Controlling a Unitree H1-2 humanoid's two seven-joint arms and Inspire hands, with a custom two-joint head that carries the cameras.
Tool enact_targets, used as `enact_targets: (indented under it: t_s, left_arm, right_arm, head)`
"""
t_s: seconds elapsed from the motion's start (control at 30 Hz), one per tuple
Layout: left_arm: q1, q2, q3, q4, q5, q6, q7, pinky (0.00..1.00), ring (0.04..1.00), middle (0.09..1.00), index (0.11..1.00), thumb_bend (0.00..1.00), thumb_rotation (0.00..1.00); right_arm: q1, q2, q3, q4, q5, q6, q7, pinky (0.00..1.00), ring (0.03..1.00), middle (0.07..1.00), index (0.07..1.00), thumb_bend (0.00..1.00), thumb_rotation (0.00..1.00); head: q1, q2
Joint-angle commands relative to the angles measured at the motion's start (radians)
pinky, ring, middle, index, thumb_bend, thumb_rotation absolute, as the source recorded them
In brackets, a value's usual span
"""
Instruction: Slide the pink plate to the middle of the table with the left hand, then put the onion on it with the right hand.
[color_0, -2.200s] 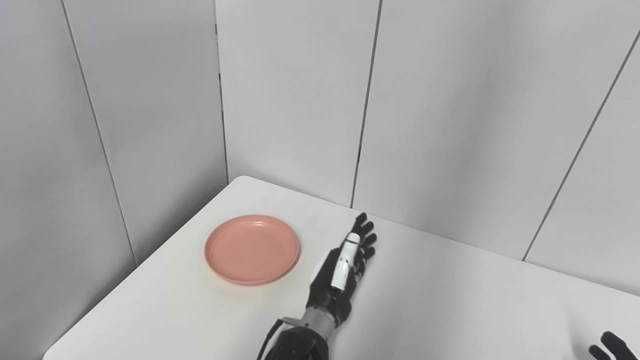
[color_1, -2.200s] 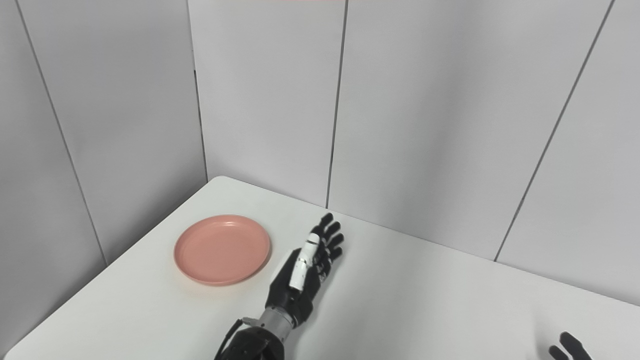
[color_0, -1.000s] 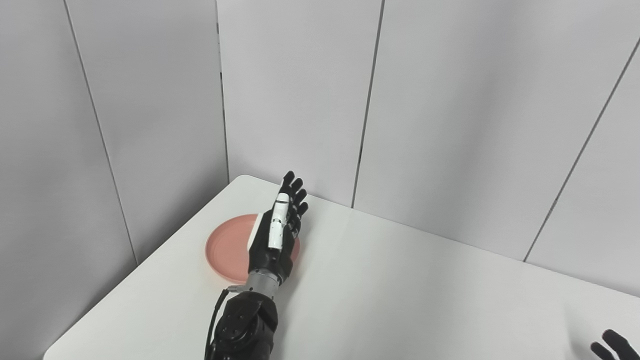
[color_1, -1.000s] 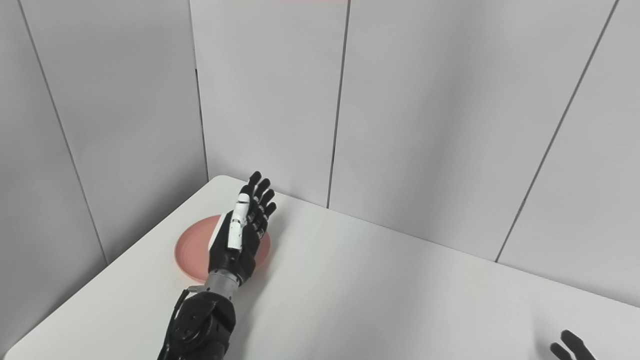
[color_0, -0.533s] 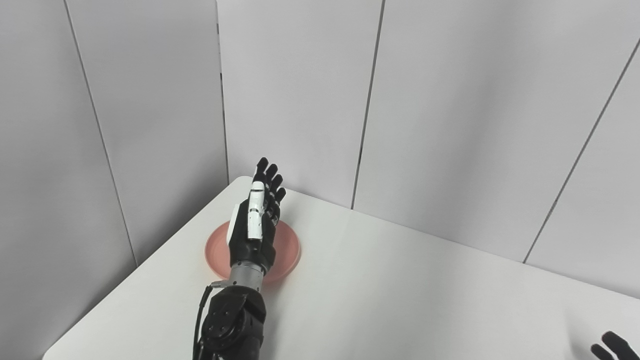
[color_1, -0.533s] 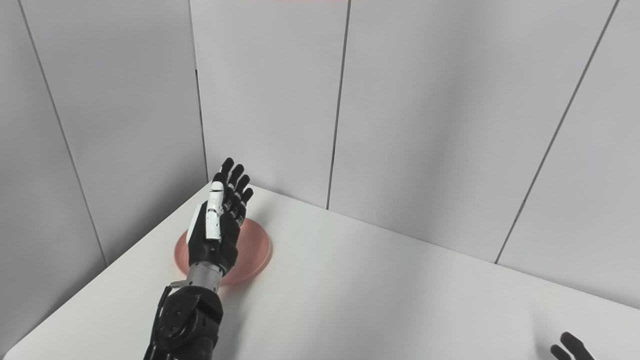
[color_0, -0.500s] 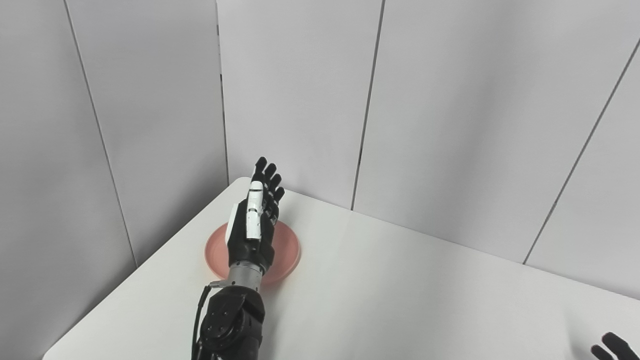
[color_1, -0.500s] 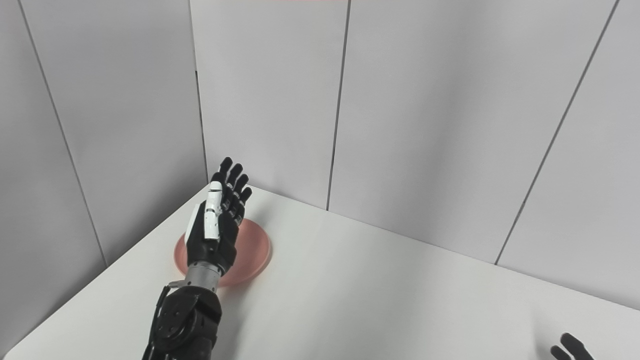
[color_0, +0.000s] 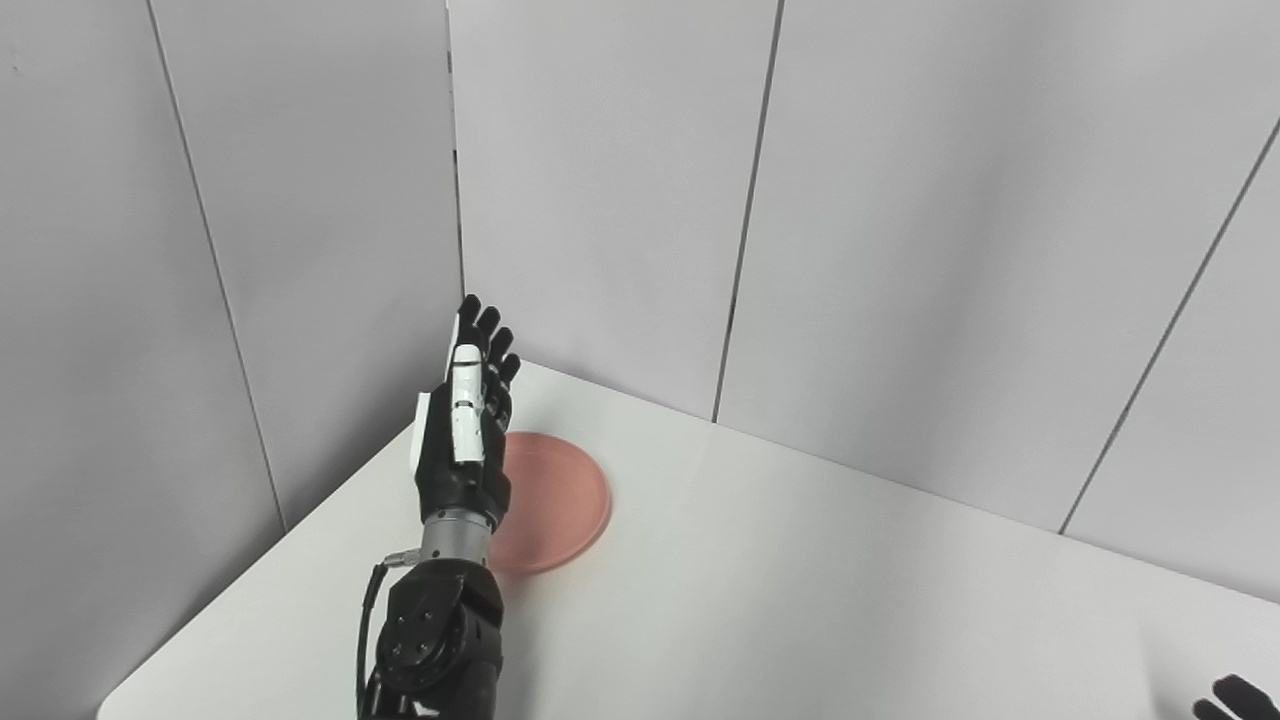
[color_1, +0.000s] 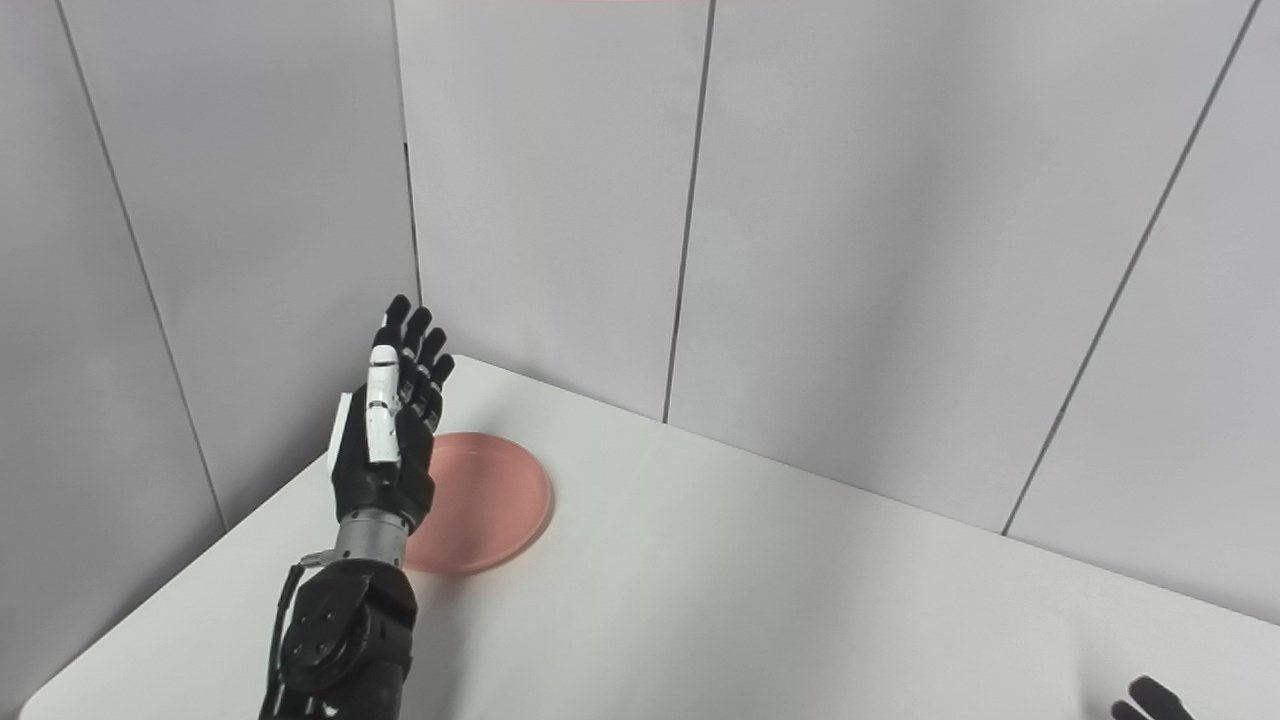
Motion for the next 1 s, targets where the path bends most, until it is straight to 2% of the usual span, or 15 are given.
enact_targets:
  t_s: [0.0,0.23,0.37,0.53,0.73,0.97]
  left_arm:
    - [-0.034,0.034,0.017,-0.046,0.003,-0.034,0.014,0.99,0.994,0.999,0.987,0.43,1.00]
    - [-0.032,0.061,0.043,-0.051,0.008,-0.036,0.030,1.00,0.990,0.995,0.985,0.42,1.00]
    - [-0.031,0.075,0.055,-0.043,0.012,-0.046,0.041,0.99,0.991,0.998,0.976,0.43,1.00]
    - [-0.034,0.083,0.071,-0.029,0.011,-0.059,0.055,1.00,0.998,1.000,0.973,0.43,1.00]
    - [-0.029,0.101,0.110,0.000,0.008,-0.086,0.072,0.99,0.965,0.969,0.957,0.42,1.00]
    - [-0.014,0.126,0.153,0.033,-0.035,-0.092,0.071,1.00,0.995,0.994,0.980,0.42,1.00]
  right_arm:
    - [0.048,-0.006,-0.008,0.078,0.007,-0.008,0.012,0.65,0.799,0.815,0.766,0.55,0.85]
    - [0.039,-0.004,-0.013,0.089,0.002,0.008,0.001,0.62,0.791,0.811,0.762,0.58,0.85]
    - [0.035,-0.006,-0.012,0.096,-0.003,-0.005,0.003,0.68,0.812,0.829,0.786,0.56,0.88]
    - [0.031,-0.016,-0.013,0.119,-0.004,-0.021,0.008,0.65,0.802,0.820,0.778,0.62,0.87]
    - [0.032,-0.020,-0.009,0.118,-0.015,-0.035,0.007,0.69,0.819,0.832,0.795,0.60,0.90]
    - [0.033,-0.019,-0.011,0.110,-0.022,-0.028,0.001,0.67,0.817,0.826,0.787,0.55,0.91]
  head:
    - [0.001,-0.001]
    - [0.028,-0.011]
    - [0.037,-0.012]
    - [0.048,-0.012]
    - [0.052,-0.011]
    - [0.063,-0.006]
